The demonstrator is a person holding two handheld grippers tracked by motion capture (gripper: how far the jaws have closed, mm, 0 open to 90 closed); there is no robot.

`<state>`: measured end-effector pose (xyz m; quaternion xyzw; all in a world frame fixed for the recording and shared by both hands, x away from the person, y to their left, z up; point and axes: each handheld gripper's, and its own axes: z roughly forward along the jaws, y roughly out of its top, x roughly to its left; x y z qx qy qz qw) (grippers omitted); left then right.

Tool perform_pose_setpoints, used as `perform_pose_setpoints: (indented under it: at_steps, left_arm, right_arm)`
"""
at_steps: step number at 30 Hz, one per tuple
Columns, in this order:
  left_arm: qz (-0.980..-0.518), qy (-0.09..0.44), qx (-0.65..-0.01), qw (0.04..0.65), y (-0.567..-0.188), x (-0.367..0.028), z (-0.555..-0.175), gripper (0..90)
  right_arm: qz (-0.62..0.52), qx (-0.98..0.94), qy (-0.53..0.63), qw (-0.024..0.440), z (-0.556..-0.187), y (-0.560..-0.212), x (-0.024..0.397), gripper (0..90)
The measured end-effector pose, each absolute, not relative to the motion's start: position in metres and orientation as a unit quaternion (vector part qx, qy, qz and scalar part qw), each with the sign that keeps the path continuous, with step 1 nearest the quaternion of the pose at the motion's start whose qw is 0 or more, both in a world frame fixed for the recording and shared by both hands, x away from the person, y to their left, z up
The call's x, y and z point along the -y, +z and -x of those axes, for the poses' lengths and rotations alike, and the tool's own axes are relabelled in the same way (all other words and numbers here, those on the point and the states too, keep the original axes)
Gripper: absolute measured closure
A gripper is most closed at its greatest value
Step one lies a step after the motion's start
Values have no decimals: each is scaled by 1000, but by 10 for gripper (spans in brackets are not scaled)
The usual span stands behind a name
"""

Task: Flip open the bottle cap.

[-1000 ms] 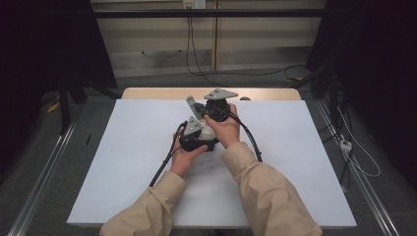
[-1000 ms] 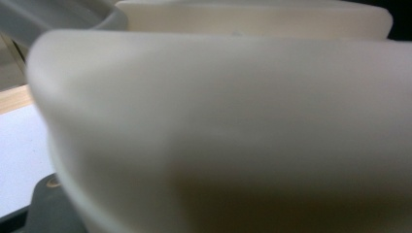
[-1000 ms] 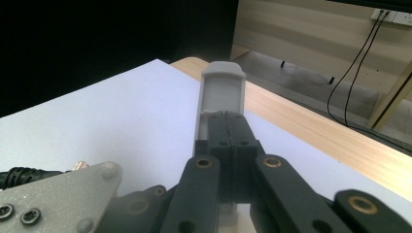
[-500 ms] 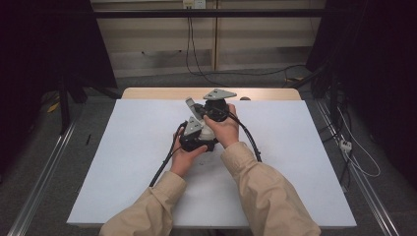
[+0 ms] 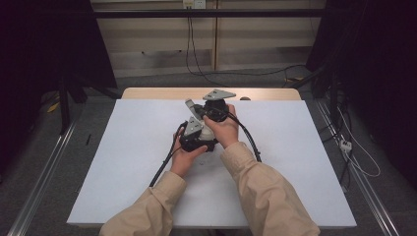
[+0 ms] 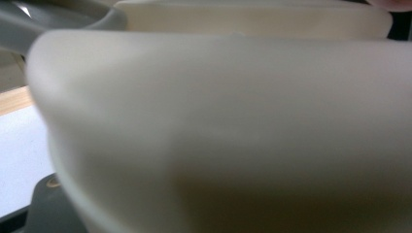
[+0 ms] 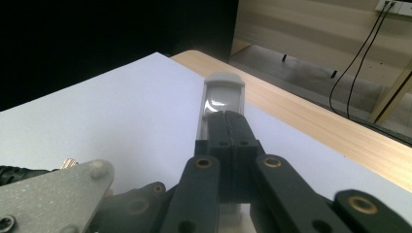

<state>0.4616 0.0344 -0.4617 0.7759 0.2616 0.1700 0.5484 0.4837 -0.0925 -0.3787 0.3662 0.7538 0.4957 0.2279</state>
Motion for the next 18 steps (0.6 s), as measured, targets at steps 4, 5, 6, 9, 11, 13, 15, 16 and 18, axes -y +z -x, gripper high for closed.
perform_pose_setpoints:
  at_steps: [4,5,6,9,11,13,15,16,18]
  left_arm:
    - [-775,170,-263,549,-462,-34,-461,185]
    - [-775,170,-263,549,-462,-34,-461,185]
    - [-775,170,-263,549,-462,-34,-461,185]
    - [-775,169,-263,549,-462,-34,-461,185]
    - [-774,169,-264,550,-462,-34,-461,185]
    - [-775,170,-263,549,-462,-34,-461,185]
    - [-775,170,-263,548,-462,-34,-461,185]
    - [-775,170,-263,549,-462,-34,-461,185]
    - [-776,169,-263,548,-462,-34,-462,185]
  right_arm:
    - [-367,-756,492,226,-484,-379,92,900]
    - [-367,-757,493,225,-484,-379,92,900]
    - [-366,-757,492,225,-485,-379,92,900]
    - [-367,-757,491,224,-485,-380,92,900]
    - [-368,-758,491,223,-485,-380,92,900]
    - [-368,-758,491,222,-485,-380,92,900]
    - [-368,-758,490,222,-485,-379,92,900]
    - [-368,-758,490,222,-485,-379,92,900]
    - [-369,-759,489,222,-485,-380,91,900]
